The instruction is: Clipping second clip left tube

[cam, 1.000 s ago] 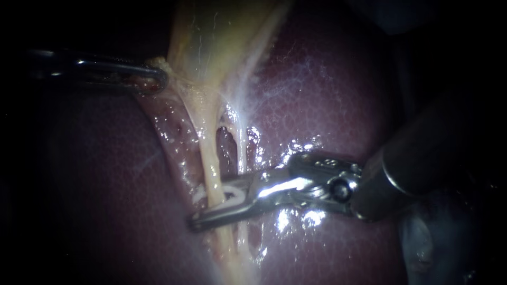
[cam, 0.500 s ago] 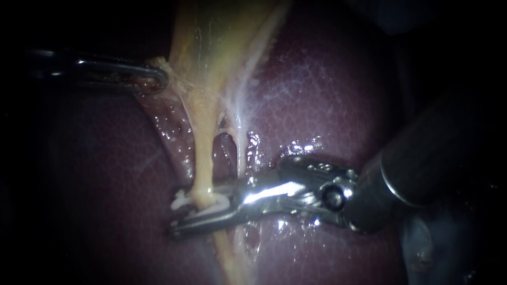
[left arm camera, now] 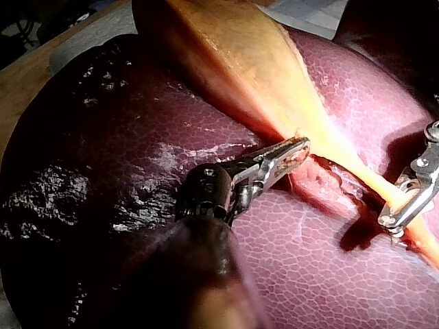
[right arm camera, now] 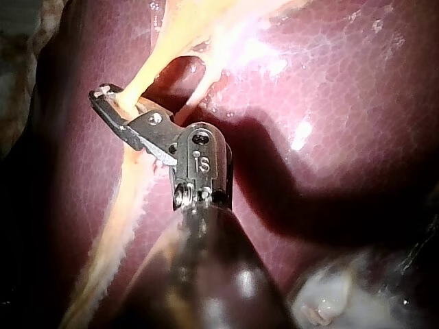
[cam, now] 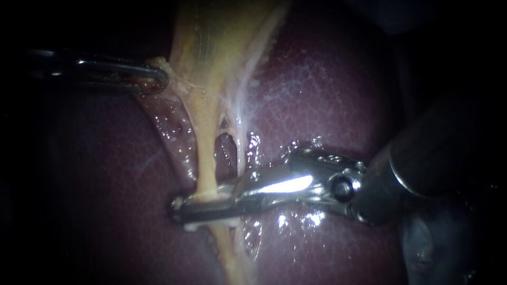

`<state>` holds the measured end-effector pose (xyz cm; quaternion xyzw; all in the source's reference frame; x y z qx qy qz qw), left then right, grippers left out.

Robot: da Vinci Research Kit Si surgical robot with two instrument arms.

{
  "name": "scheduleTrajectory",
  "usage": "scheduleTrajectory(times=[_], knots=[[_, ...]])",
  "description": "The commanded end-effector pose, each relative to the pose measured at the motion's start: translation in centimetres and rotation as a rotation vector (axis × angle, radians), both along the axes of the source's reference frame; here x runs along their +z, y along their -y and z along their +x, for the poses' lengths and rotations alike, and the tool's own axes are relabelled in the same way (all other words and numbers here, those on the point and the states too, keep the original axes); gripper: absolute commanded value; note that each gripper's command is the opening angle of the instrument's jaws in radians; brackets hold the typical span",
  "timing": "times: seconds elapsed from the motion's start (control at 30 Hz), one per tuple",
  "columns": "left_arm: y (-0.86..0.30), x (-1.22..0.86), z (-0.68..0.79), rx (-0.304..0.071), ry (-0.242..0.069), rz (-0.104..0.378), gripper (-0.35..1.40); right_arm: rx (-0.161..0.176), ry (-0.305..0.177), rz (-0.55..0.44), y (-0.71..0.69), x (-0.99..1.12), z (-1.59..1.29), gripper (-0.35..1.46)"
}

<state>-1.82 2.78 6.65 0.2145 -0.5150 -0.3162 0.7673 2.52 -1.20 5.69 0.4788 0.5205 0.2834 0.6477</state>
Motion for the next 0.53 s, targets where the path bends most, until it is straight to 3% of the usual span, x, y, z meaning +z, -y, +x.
scheduleTrajectory(times=[0.03,0.53], knots=[[0.0,0.0,0.0,0.0,0.0,0.0,-0.35,0.005,0.003,-0.001,0.0,-0.01,-0.01,-0.35],[0.0,0.0,0.0,0.0,0.0,0.0,-0.35,0.002,0.002,-0.002,0.01,0.02,0.01,-0.35]])
